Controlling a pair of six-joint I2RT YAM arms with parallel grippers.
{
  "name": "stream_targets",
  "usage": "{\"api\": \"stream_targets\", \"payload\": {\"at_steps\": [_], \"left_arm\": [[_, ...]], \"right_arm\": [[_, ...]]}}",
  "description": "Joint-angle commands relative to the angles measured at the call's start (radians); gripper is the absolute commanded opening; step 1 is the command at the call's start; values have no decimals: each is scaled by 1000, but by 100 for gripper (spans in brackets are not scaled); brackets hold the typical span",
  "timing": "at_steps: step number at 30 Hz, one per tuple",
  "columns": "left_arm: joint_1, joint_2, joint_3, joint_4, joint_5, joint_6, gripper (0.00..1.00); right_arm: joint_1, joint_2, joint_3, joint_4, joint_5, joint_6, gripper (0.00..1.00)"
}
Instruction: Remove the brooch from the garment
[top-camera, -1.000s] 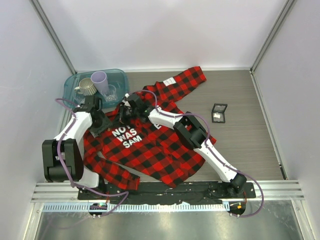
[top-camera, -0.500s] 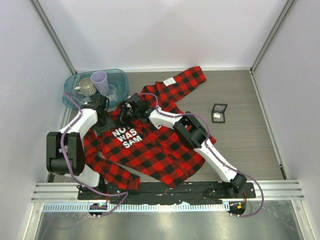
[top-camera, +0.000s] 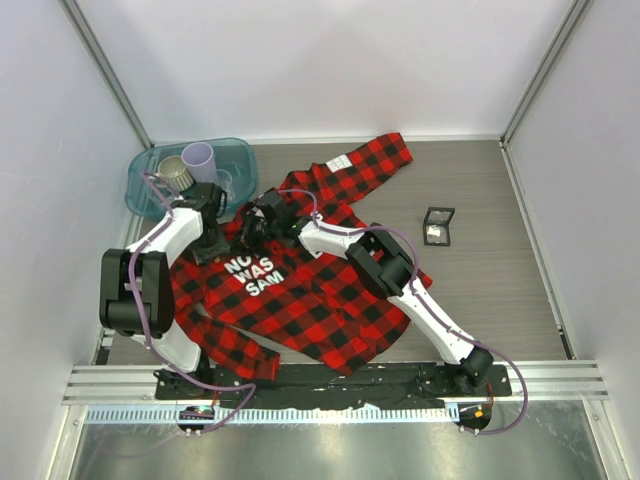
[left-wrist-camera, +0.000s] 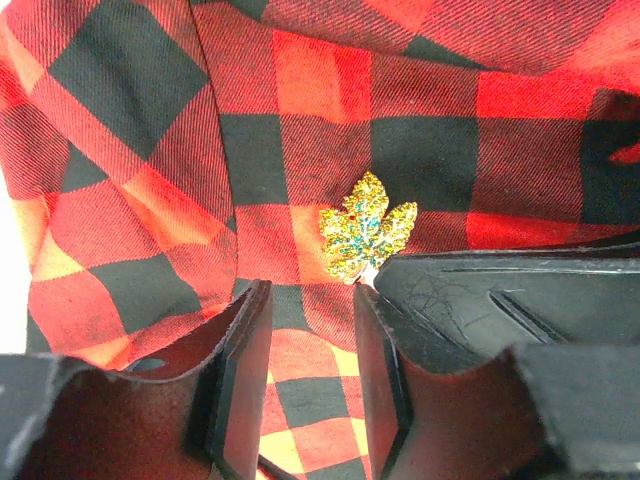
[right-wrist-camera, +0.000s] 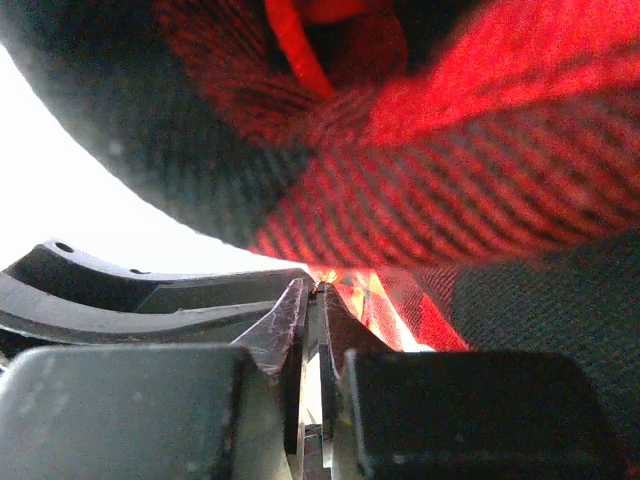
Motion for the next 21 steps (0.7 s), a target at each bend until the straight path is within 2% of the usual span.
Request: {"api": "stream_targets", "payload": {"at_steps": [1, 2, 3, 9, 12, 18, 21], "left_arm": [[4, 23, 61, -10, -55, 42, 39], [4, 28, 67, -8, -57, 54, 34], [2, 31, 67, -8, -58, 58, 33], [2, 33, 63, 10, -52, 78, 34], [4, 36, 67, 21, -52, 93, 34], [2, 42, 69, 45, -28, 124, 37], [2, 46, 64, 65, -35, 137, 37]], "right_arm": [[0, -25, -5, 35, -17, 32, 10], [0, -25, -4, 36, -18, 34, 10], [0, -23, -4, 37, -20, 34, 10], [-8, -20, 2, 57, -35, 25, 13], [-19, -33, 1, 46, -34, -13, 26], [-62, -77, -30, 17, -37, -101, 41], [-74, -114, -53, 6, -41, -168, 45]]}}
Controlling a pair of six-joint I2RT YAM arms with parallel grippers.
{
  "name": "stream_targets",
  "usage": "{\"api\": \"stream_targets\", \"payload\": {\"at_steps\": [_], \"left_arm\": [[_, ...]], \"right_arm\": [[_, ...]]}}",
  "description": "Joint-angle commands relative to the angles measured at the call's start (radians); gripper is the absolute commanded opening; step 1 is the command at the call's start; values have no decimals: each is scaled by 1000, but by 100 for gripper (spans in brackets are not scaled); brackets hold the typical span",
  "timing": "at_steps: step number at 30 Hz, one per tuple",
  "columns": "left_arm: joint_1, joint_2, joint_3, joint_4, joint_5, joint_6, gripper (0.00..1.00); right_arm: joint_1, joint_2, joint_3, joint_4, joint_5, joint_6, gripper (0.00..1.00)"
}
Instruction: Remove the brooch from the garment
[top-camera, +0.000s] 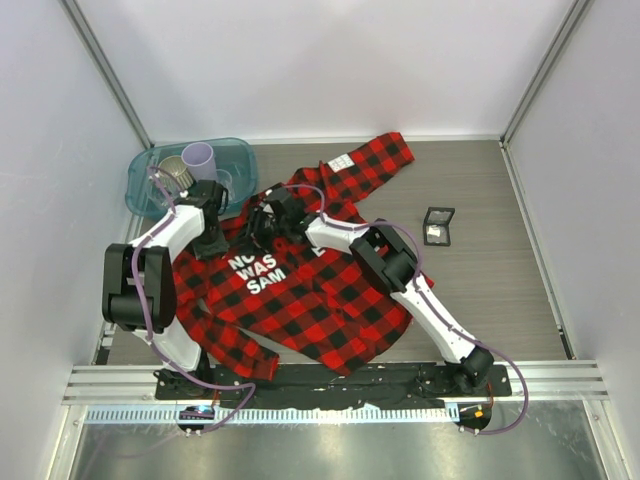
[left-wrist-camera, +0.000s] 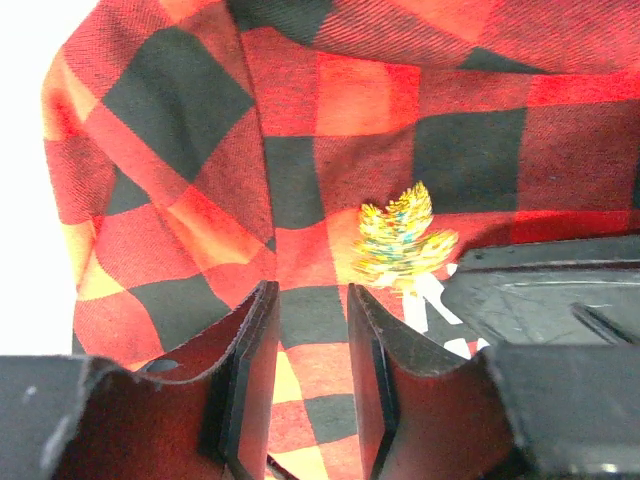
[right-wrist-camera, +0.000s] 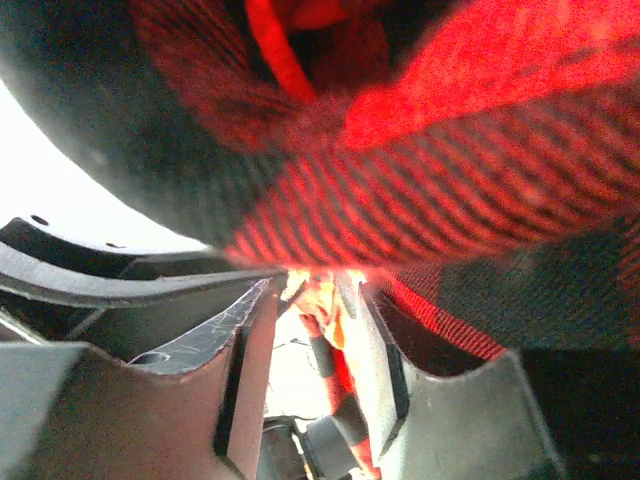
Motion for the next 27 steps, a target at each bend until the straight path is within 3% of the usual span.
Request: {"api": "stream_targets", "payload": {"at_steps": [1, 5, 14, 17, 21, 27], "left_arm": [[2, 9, 25, 60, -5, 38, 37], [2, 6, 11, 80, 4, 37, 39], [-50, -96, -16, 87, 91, 20, 55], [-51, -110, -2, 78, 110, -11, 51], [-53, -101, -4, 118, 173, -83, 39], [-48, -49, -16, 186, 213, -179, 28]], "right_arm": [[-31, -121, -41, -18, -13, -141, 46], [-31, -178, -105, -29, -20, -256, 49], [-34, -279, -168, -49, -24, -423, 51], [-34, -339, -199, -174, 71, -549, 53], [-30, -364, -234, -250, 133, -698, 52], [1, -391, -271, -250, 246, -810, 37]]}}
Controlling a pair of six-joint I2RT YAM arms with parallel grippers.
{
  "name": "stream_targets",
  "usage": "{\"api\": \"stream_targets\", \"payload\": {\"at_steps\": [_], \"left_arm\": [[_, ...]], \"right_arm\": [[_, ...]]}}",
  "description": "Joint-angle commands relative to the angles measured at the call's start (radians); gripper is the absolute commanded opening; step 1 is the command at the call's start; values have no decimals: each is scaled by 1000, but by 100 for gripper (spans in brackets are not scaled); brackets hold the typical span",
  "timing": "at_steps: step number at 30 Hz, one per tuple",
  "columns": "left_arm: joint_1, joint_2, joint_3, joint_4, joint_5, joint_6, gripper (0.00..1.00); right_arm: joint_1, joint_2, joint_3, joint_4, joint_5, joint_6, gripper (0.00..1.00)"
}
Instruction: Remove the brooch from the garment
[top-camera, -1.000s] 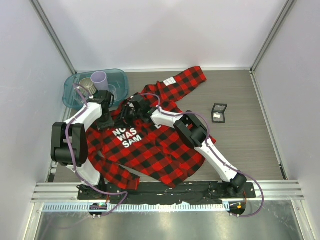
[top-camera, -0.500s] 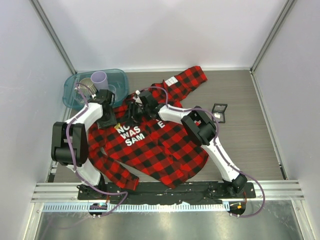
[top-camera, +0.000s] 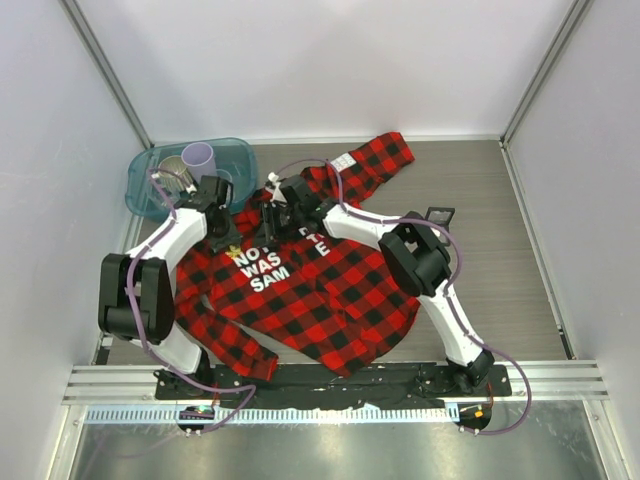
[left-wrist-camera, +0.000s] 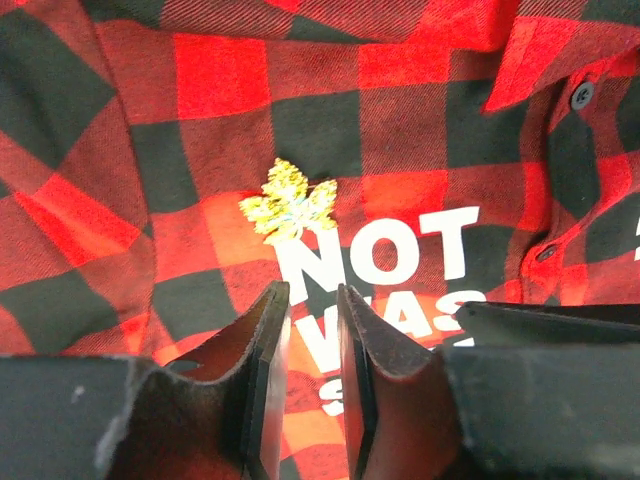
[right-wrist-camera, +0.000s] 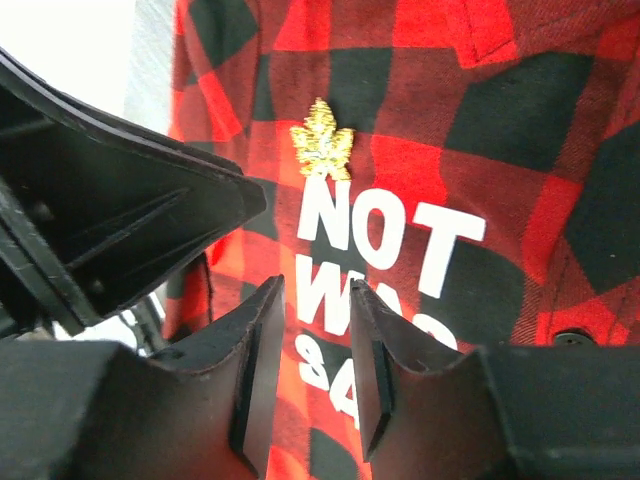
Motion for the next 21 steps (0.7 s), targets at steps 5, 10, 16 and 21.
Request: {"api": "stream_targets", "payload": {"at_steps": [5, 10, 16, 21], "left_arm": [[38, 70, -8, 153, 72, -127, 29], [102, 20, -67, 166, 67, -188, 26], [210, -73, -224, 275, 200, -291, 31], [240, -45, -252, 358, 283, -328, 29]], "right_arm": [[82, -32, 34, -31, 172, -224, 35], [127, -11, 62, -25, 295, -288, 33], [144, 37, 116, -31, 375, -336, 33], [144, 100, 214, -66, 361, -339, 32]]}}
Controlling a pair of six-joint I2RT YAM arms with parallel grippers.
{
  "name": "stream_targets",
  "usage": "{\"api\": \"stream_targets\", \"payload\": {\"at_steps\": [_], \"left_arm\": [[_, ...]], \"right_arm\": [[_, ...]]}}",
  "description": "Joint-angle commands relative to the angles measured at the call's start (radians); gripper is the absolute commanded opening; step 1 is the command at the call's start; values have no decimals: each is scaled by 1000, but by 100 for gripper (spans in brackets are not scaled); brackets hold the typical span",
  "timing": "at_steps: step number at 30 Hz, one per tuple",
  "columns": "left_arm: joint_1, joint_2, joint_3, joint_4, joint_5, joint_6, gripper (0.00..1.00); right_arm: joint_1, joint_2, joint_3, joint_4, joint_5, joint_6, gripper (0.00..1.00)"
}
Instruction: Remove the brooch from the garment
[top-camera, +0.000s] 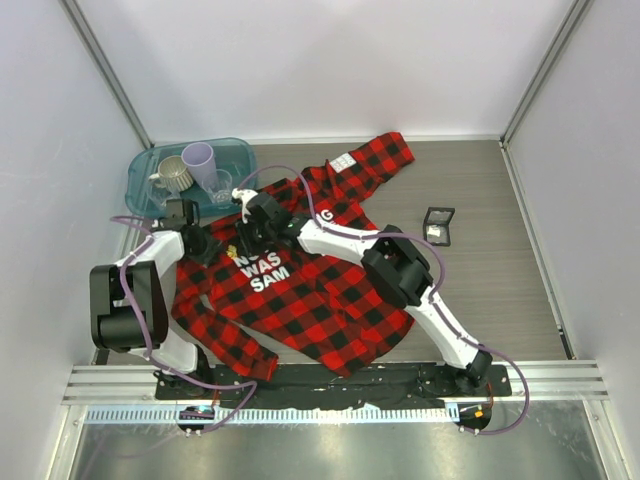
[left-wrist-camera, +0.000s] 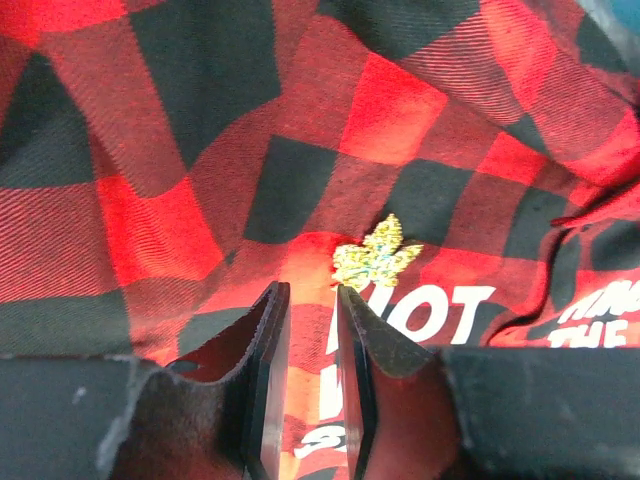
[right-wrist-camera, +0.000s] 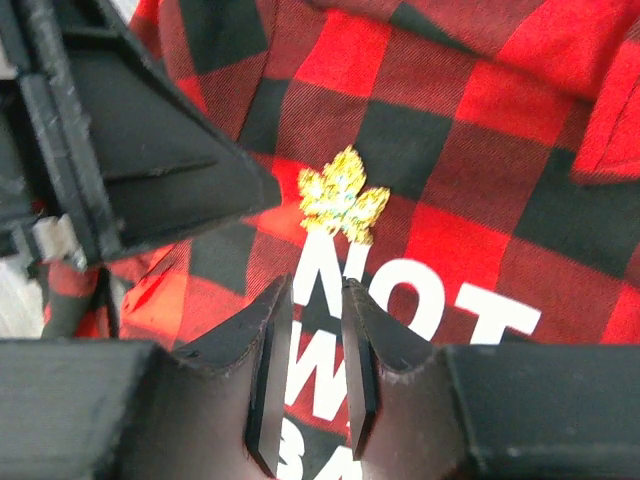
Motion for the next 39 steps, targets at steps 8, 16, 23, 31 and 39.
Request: {"api": "stream_targets", "payload": {"at_steps": [8, 16, 23, 31, 39], "left_arm": [[25, 35, -30, 200, 118, -68, 31], [25, 37, -56, 206, 97, -82, 38], [25, 60, -64, 250, 123, -82, 42], [25, -9, -82, 290, 135, -85, 30], [25, -23, -56, 229, 124, -70, 19]], "right_arm": [[-8, 92, 161, -30, 33, -19, 28], [-7, 95, 174, -33, 45, -17, 31], [-7, 115, 189, -37, 41, -5, 31], [-7, 109, 189, -48, 45, -17, 31], [-7, 90, 168, -45, 42, -86, 40]]}}
